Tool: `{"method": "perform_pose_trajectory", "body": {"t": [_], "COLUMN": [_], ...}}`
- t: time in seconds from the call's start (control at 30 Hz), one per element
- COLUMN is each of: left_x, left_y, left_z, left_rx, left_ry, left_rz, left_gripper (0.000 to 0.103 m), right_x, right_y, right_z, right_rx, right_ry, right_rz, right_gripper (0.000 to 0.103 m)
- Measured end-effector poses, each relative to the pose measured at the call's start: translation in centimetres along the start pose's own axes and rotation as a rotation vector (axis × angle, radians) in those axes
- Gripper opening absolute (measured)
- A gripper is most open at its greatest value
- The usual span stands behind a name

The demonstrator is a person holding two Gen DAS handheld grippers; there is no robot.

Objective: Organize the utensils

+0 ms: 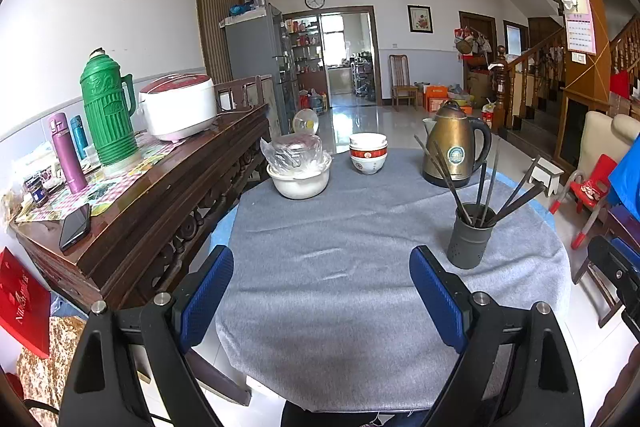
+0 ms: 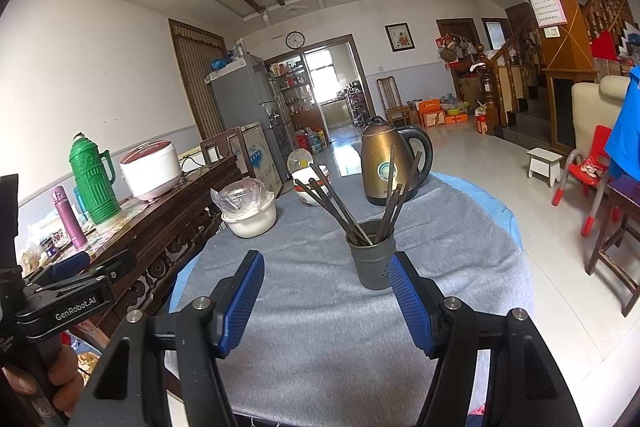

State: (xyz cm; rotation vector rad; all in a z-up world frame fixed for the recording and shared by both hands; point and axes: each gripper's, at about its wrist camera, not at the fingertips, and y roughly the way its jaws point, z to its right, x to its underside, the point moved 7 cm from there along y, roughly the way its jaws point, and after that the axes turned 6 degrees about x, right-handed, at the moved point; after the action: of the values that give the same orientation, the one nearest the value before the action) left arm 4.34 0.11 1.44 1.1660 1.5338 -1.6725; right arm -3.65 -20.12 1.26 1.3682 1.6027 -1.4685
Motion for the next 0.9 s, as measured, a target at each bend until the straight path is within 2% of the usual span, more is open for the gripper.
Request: {"method": "perform_pose_trajectory", "body": {"t": [0.9], "left_x": [-0.23], "left_y": [-0.23], "left_z": [0.00], "left_rx": [-0.006], "left_ry": [0.006], "left_rz": [-0.003], "left_gripper": [0.090], "right_x": [-0.25], "right_y": [-0.29], "right_z": [-0.26], "right_rx": [-0.002], "right_ry": [0.009], "right_rz": [0.011], "right_gripper": [0.068]}}
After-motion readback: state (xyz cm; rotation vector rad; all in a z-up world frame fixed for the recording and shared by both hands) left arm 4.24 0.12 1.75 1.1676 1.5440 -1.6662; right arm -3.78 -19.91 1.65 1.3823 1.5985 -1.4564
